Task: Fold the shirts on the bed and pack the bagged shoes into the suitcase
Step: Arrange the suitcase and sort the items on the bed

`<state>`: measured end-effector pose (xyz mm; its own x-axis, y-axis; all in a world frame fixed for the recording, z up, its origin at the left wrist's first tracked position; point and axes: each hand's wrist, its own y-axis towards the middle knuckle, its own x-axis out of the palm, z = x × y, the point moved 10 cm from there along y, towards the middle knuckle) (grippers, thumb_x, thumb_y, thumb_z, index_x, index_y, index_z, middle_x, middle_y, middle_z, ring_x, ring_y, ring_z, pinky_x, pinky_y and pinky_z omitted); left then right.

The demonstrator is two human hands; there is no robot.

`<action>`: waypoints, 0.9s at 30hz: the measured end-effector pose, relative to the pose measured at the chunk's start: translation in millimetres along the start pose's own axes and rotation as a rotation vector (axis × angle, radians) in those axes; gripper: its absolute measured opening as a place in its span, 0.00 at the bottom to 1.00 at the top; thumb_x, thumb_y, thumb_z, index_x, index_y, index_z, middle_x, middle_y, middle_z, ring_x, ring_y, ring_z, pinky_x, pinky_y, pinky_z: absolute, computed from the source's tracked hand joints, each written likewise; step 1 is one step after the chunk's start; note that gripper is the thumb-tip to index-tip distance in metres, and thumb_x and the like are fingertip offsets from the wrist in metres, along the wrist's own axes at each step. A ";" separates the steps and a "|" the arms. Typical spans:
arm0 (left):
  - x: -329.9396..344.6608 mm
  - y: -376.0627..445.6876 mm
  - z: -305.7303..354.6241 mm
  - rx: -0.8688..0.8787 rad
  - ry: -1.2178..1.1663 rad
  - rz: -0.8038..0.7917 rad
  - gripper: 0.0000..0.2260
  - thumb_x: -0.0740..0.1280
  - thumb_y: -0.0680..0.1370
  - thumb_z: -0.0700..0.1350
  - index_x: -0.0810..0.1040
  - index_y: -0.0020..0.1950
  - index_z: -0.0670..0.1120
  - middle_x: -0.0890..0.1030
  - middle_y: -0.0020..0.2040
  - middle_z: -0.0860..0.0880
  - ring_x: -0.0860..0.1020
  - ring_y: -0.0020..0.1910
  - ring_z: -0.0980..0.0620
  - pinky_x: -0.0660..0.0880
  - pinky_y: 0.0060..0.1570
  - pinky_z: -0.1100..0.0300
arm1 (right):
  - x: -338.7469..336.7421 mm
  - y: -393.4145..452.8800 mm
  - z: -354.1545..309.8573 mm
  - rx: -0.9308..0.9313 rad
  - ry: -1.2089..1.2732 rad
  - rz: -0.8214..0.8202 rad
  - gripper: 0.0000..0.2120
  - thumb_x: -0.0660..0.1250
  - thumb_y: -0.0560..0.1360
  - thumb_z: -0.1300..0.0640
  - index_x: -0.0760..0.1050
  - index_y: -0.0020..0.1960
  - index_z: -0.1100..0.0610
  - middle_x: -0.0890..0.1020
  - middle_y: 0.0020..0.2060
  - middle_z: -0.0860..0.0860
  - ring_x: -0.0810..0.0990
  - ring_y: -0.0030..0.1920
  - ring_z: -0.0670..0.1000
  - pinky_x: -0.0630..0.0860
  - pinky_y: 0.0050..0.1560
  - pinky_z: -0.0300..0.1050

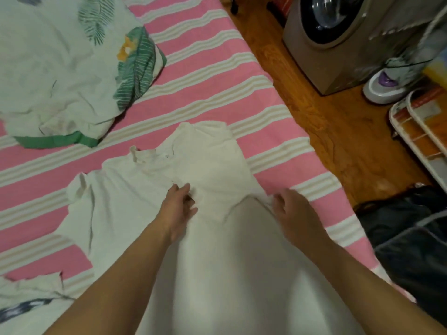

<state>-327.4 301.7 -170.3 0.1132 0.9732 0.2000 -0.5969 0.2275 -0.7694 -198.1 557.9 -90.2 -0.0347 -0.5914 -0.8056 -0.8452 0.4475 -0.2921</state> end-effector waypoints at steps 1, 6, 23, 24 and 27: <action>0.2 1.0 1.4 0.037 0.047 0.027 0.09 0.64 0.83 0.46 0.72 0.63 0.54 0.78 0.52 0.52 0.78 0.42 0.54 0.74 0.48 0.57 | 5.8 -37.9 44.1 0.110 -0.034 -0.008 0.09 0.61 0.80 0.47 0.75 0.52 0.52 0.77 0.44 0.46 0.77 0.49 0.54 0.73 0.47 0.50; 17.9 0.8 16.0 0.335 0.331 0.085 0.25 0.66 0.81 0.39 0.61 0.75 0.53 0.74 0.57 0.56 0.79 0.38 0.58 0.76 0.33 0.60 | 25.9 -172.4 175.4 0.470 -0.065 -0.042 0.18 0.66 0.79 0.45 0.75 0.62 0.56 0.80 0.49 0.50 0.77 0.48 0.51 0.72 0.49 0.46; -49.1 -76.1 122.1 0.422 0.745 -0.095 0.22 0.63 0.76 0.27 0.76 0.60 0.52 0.80 0.57 0.56 0.78 0.46 0.52 0.75 0.30 0.65 | 148.0 -321.7 -32.9 -0.067 -0.356 -0.260 0.16 0.77 0.65 0.61 0.78 0.48 0.50 0.78 0.40 0.47 0.77 0.33 0.50 0.77 0.32 0.43; -57.5 -74.4 115.7 0.401 0.782 -0.111 0.19 0.63 0.77 0.27 0.76 0.55 0.52 0.80 0.52 0.56 0.77 0.43 0.52 0.74 0.29 0.66 | 171.4 -320.7 -29.4 -0.042 -0.335 -0.302 0.14 0.74 0.68 0.62 0.75 0.49 0.50 0.77 0.42 0.48 0.78 0.37 0.51 0.79 0.36 0.46; -75.5 -67.2 115.1 0.428 0.797 -0.118 0.26 0.64 0.75 0.27 0.72 0.71 0.47 0.77 0.68 0.48 0.80 0.50 0.50 0.76 0.31 0.65 | 202.5 -322.8 -28.6 -0.011 -0.305 -0.342 0.09 0.62 0.75 0.63 0.72 0.52 0.52 0.78 0.46 0.51 0.78 0.43 0.54 0.79 0.46 0.53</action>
<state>-387.3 209.2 -63.8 0.6126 0.7145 -0.3380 -0.7723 0.4503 -0.4481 52.5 274.5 -144.3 0.4045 -0.4783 -0.7795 -0.7863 0.2533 -0.5635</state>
